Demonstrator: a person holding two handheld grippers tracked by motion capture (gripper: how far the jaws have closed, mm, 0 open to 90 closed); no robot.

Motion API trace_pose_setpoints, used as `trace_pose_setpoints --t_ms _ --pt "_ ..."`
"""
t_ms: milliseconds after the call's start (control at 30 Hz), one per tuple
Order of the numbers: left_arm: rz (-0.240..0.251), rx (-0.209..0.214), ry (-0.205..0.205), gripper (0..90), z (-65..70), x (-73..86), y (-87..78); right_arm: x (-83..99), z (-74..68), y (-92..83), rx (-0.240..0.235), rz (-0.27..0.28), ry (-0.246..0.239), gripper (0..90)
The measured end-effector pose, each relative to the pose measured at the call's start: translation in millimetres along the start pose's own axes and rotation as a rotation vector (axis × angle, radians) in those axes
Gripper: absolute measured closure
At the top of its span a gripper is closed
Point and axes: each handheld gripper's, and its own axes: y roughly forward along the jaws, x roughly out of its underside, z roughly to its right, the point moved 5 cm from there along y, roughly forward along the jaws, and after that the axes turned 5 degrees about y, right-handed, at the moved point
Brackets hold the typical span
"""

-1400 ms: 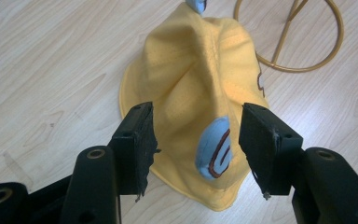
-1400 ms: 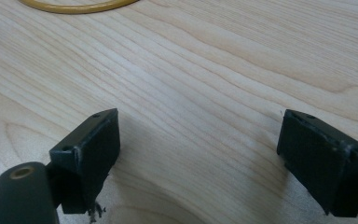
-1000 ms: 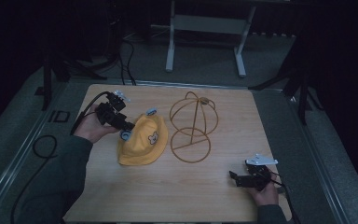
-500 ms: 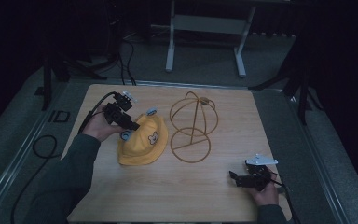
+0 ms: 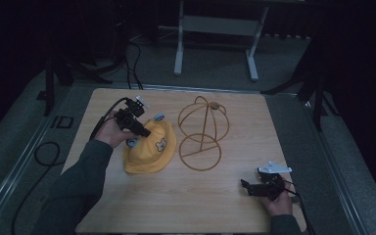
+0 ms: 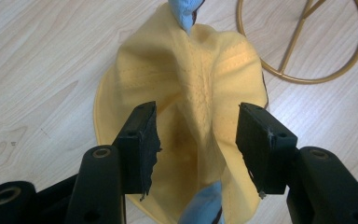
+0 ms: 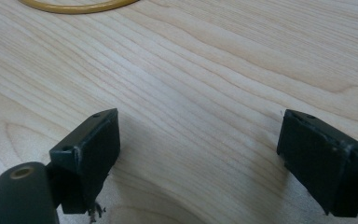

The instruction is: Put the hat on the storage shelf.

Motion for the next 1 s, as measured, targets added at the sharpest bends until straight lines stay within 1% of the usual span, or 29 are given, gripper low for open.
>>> trace_pose_setpoints --t_ms 133,167,433,500,533,600,733,933,1000 --pt "-0.009 -0.001 -0.001 48.1 0.2 -1.5 3.5 0.0 0.0 0.0 0.000 0.000 0.000 13.0" --pt "-0.017 -0.001 -0.002 48.4 0.5 -2.3 6.6 0.0 0.0 0.0 0.000 0.000 0.000 13.1" --pt "-0.027 0.001 -0.003 48.8 1.2 -5.5 15.4 0.0 0.0 0.0 0.000 0.000 0.000 13.1" --pt "-0.041 0.019 -0.005 51.6 2.6 -6.2 17.4 0.0 0.0 0.0 0.000 0.000 0.000 13.0" --pt "-0.046 0.019 -0.002 52.4 3.9 -6.7 18.4 0.0 0.0 0.0 0.000 0.000 -0.001 13.1" --pt "-0.060 0.008 0.008 54.2 5.5 -7.5 20.0 0.0 0.1 0.0 0.000 0.000 -0.001 13.0" --pt "-0.072 -0.005 0.002 58.4 5.9 -8.7 21.4 0.0 0.0 0.0 0.000 0.000 -0.001 13.0" --pt "-0.086 -0.029 0.016 68.1 6.1 -9.9 22.3 0.0 0.0 0.0 0.000 0.000 0.000 13.0" --pt "-0.081 -0.059 0.018 73.4 6.0 -10.6 22.4 0.0 0.0 0.0 0.000 0.000 -0.001 13.0"
